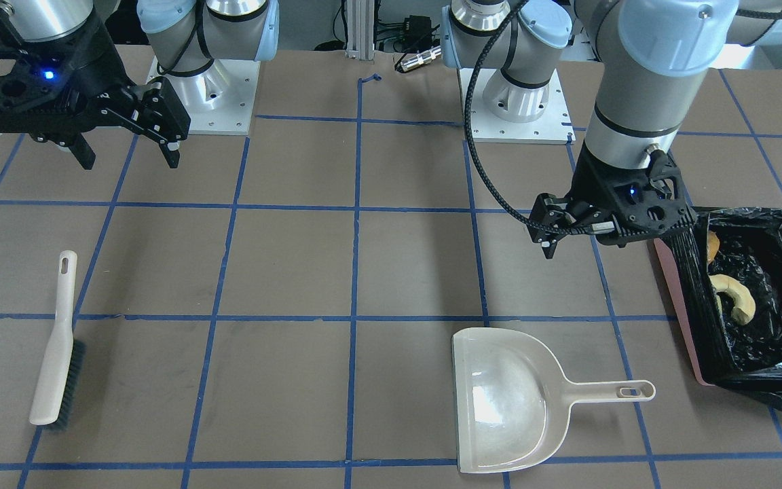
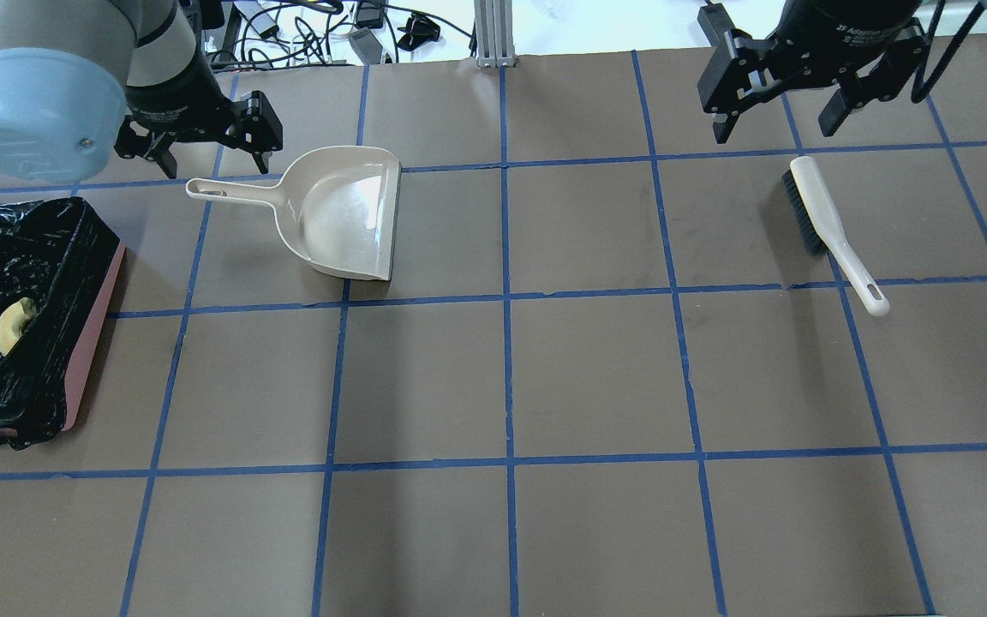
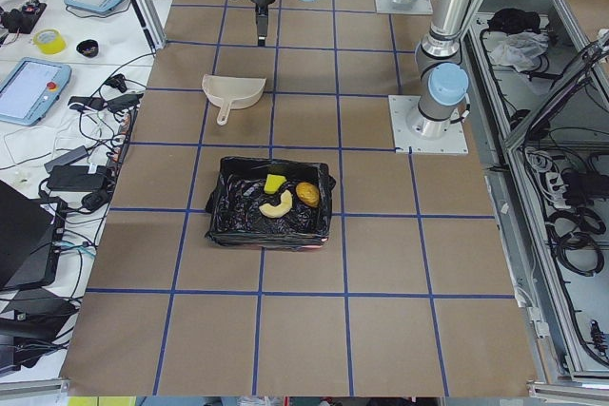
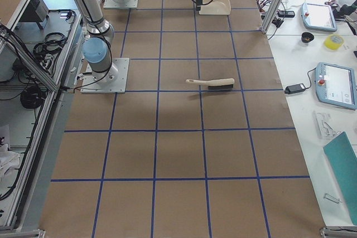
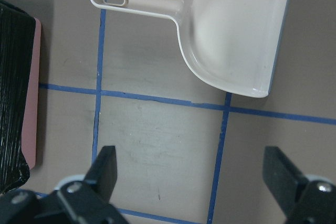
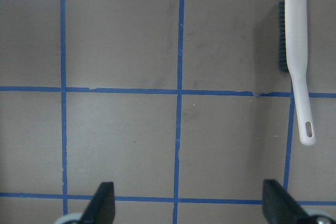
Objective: Sweep and dump trash into bin
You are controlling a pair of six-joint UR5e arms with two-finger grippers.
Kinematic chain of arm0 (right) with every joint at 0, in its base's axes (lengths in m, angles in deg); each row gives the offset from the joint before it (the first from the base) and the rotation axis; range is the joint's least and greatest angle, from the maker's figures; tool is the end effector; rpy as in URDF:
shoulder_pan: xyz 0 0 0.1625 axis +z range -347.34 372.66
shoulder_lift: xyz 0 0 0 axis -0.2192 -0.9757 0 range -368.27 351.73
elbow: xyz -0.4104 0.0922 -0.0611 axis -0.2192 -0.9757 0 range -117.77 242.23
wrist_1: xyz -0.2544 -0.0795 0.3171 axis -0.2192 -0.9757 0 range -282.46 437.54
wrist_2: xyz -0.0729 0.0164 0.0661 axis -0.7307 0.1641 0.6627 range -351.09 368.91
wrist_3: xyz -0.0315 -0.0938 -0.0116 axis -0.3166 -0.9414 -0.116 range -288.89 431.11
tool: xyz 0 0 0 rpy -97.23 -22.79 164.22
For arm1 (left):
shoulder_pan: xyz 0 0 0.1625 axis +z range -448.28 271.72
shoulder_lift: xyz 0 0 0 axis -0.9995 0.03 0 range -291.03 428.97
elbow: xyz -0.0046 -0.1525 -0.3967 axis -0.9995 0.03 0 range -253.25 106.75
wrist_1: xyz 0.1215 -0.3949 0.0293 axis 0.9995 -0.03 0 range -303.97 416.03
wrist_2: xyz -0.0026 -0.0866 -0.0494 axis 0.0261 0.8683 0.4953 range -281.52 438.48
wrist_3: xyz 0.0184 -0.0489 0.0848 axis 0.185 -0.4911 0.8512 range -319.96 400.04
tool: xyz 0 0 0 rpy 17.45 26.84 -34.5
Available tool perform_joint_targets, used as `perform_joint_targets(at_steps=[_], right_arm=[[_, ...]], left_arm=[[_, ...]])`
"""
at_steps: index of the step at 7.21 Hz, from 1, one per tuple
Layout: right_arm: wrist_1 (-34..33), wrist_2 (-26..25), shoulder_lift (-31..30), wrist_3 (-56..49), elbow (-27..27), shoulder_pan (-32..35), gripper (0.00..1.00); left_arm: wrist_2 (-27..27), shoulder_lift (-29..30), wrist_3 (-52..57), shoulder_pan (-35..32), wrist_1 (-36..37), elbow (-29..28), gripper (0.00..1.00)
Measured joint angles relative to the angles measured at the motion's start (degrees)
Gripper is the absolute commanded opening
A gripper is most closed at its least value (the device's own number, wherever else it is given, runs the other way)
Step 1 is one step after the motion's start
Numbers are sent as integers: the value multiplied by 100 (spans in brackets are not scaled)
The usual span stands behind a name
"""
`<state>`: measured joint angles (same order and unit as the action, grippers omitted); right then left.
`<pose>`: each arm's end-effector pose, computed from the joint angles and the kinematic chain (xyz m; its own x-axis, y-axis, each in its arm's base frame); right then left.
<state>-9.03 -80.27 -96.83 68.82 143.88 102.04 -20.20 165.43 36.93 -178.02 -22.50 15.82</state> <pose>0.1292 -0.5070 0.5412 -0.9995 -0.0298 -0.0118 -0.0291 0.9977 -0.0612 -0.1157 -0.5481 0.4594 -0.9868 -0.0740 -0.1442 -0.0581 0.9921 -0.1114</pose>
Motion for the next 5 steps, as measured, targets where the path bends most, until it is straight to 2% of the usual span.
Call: perform_joint_targets(at_steps=[2,4,5], right_arm=[[0,3,0,0,0,0,100],[0,5,4,0,0,0,100],[-1,4,5,0,0,0,100]], left_arm=[[241,-129,776,-35,-107,23,100],[765,-264,1106,-24,-435,-3,100],[837,-342,1149,3,-565,-13,100]])
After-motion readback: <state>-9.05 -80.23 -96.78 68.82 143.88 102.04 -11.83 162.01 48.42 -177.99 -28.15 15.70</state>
